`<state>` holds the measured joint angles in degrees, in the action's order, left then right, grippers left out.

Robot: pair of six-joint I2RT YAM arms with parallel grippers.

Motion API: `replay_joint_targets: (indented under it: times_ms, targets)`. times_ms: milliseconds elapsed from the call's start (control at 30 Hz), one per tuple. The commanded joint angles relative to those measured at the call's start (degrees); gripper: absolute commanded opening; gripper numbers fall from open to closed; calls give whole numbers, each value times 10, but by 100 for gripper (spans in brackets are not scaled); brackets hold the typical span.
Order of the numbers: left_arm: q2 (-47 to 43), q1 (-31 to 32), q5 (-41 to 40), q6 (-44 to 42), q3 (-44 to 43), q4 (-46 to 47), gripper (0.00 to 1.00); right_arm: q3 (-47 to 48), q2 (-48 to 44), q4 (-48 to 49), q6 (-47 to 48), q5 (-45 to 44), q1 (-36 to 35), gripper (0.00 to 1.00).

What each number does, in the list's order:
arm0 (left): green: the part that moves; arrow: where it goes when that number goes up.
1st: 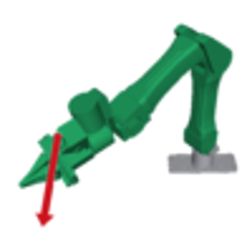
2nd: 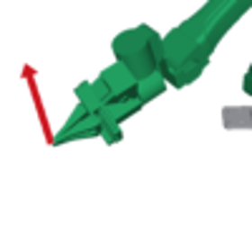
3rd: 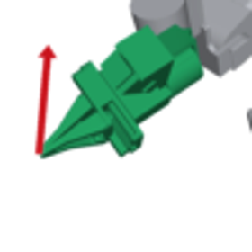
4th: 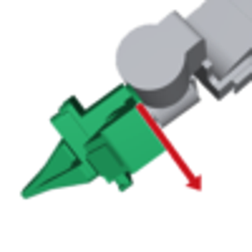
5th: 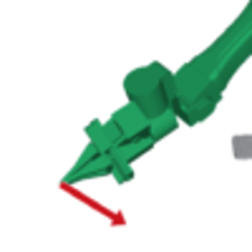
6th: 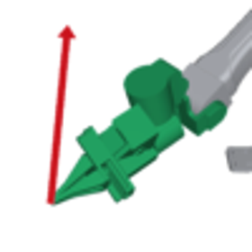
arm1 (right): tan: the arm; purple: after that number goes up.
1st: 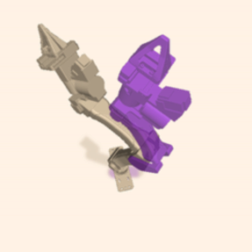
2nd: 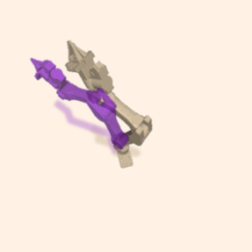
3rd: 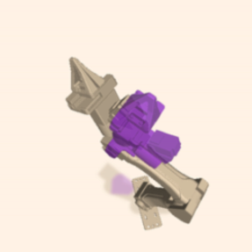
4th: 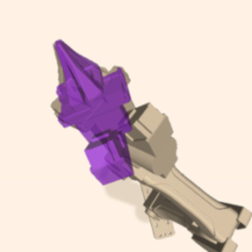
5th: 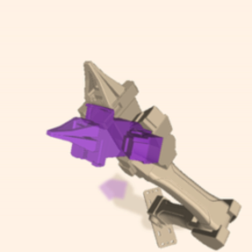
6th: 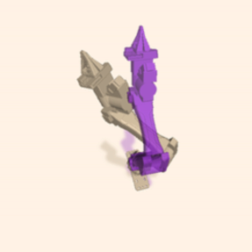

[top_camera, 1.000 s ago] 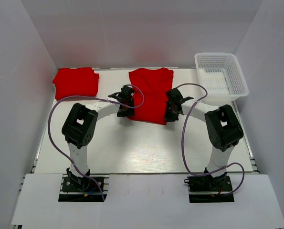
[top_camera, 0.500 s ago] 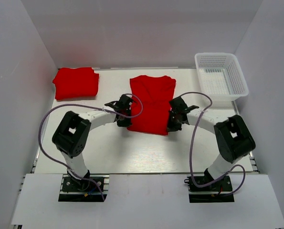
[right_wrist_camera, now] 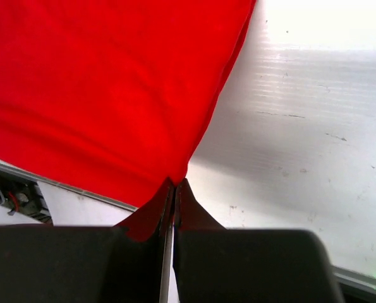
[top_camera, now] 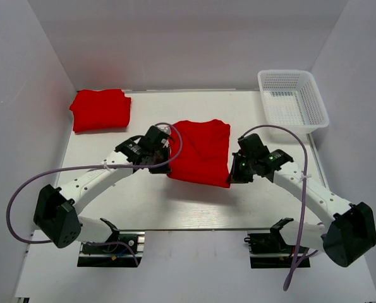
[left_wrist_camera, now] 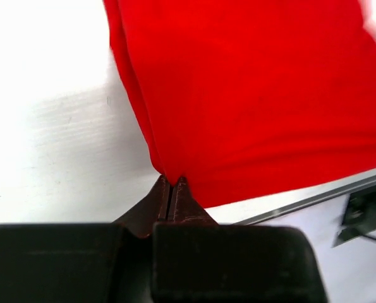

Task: Fold and stack the t-shirts
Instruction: Grab one side of the 2/3 rectangular tshirt with both arms, then fold the long partially folded tshirt into a neat square

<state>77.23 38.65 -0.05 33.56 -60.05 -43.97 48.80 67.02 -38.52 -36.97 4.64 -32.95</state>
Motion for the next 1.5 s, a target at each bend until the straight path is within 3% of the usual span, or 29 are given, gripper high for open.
replay_joint_targets:
  times_ms: [0, 267, 633, 1133, 1467]
  targets:
    - [-8, 3, -54, 25, -73, -61, 0, 58, 9, -60, 20, -30, 7, 0]
    - [100, -10, -163, 25, -240, -83, 0, 174, 79, -68, 34, -155, 20, 0]
    - [269, -50, -230, 35, -447, -157, 0, 311, 200, -31, 67, -155, 64, 0]
    - [419, -112, -201, -22, -604, -126, 0, 415, 338, -10, 87, -111, 127, 0]
    - [491, -141, -183, -46, -610, -53, 0, 477, 449, 18, 86, -62, 155, 0]
